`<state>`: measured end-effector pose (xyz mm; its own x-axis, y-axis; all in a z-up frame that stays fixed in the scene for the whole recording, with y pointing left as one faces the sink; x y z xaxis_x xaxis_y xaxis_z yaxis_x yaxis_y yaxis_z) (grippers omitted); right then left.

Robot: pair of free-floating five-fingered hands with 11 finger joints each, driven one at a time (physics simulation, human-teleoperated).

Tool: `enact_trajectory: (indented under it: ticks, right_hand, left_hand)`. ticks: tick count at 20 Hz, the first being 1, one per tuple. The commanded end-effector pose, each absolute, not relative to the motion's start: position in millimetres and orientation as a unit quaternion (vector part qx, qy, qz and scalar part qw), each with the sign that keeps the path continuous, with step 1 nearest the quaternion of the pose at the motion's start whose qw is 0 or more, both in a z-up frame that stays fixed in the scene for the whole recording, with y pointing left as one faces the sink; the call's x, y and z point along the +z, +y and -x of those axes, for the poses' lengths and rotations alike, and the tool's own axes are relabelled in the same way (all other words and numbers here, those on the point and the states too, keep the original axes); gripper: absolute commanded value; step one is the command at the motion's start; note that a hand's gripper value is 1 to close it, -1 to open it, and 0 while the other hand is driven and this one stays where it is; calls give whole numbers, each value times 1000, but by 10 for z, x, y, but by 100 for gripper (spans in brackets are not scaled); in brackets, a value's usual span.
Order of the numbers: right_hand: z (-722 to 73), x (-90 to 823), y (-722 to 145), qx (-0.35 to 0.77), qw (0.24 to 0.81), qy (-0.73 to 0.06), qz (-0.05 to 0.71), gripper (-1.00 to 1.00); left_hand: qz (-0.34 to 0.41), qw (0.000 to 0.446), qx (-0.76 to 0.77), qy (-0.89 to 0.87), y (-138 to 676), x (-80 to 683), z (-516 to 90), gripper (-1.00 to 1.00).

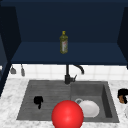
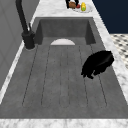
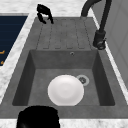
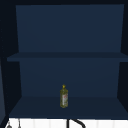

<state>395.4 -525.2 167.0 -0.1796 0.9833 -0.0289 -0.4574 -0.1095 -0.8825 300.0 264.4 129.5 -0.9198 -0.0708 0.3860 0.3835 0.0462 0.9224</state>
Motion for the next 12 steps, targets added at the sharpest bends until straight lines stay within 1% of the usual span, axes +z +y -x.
enact_trajectory:
  ticks: [1,10,12]
  right_hand:
    - [-4151,1484,-5277,671,536,-373,351,100]
    - [-4350,863,-5333,683,524,-349,371,100]
    - [-4341,843,-5343,683,532,-350,357,100]
  left_hand:
    - [111,167,-682,-704,2644,1295,-3000,0]
    - [111,167,-682,-704,2644,1295,-3000,0]
    - [111,167,-682,-704,2644,1295,-3000,0]
